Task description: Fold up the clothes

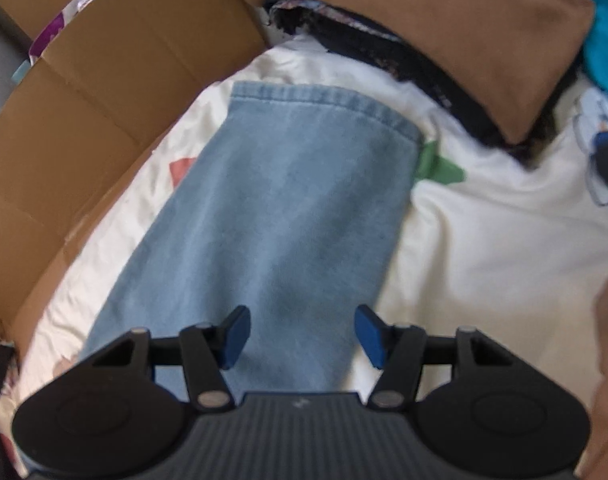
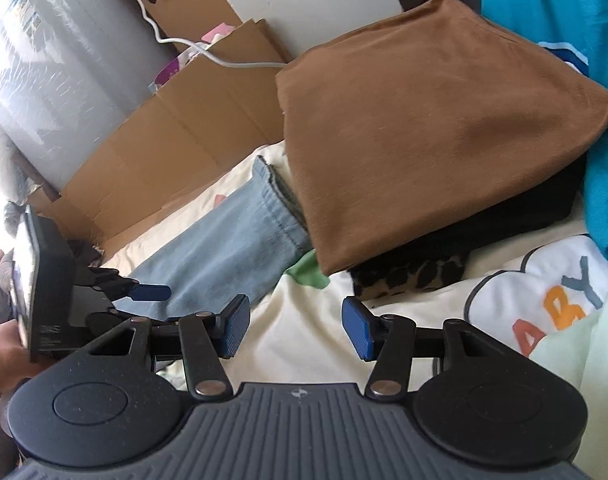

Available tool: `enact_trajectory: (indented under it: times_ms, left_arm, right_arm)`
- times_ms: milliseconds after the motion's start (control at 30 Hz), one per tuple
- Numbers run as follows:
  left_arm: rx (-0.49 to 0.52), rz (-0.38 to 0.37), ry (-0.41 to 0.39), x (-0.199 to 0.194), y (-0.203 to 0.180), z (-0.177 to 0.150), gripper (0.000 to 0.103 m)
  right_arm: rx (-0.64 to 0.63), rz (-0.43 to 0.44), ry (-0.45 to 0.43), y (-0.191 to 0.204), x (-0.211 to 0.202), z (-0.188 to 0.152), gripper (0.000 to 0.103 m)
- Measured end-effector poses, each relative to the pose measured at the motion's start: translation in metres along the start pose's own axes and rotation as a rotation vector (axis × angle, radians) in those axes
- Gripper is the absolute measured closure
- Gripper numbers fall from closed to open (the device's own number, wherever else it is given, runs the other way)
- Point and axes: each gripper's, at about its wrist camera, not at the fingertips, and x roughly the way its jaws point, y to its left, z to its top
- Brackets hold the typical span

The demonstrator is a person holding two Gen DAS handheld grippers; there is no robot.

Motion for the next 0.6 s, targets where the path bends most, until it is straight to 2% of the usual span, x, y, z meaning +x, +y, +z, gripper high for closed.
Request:
enact_trajectory:
  times_ms: [233,400,433,500,533,567,600]
  left_arm:
    - [0.052,-0.021,-0.004,0.011,-0.023,0.006,0.044]
    - [0.054,0.019,-0.017,0.02,-0.032,0.007,0.046]
    - [0.068,0.022,-0.026,0.02,-0.033,0.008,0.049]
    - [0.087,0.01,-0.039,0.018,-0.032,0.01,0.064]
    - [0.091,-0.002,-0.039,0.018,-0.031,0.011,0.079]
    - [0.092,-0.022,-0.038,0.016,-0.03,0.013,0.088]
    - [0.093,-0.035,-0.039,0.014,-0.028,0.015,0.089]
  right_arm:
    - [0.013,-0.009,0.004,-0.005,0.0,-0.002,0.045]
    - [0.02,-0.015,0.019,-0.007,0.003,-0.005,0.045]
    - [0.019,-0.015,0.019,-0.007,0.003,-0.006,0.045]
    - [0.017,-0.021,0.022,-0.008,0.004,-0.007,0.045]
    - [0.019,-0.026,0.026,-0.009,0.005,-0.008,0.045]
    - [0.02,-0.023,0.025,-0.009,0.005,-0.008,0.045]
    - [0.021,-0.021,0.024,-0.009,0.006,-0.008,0.045]
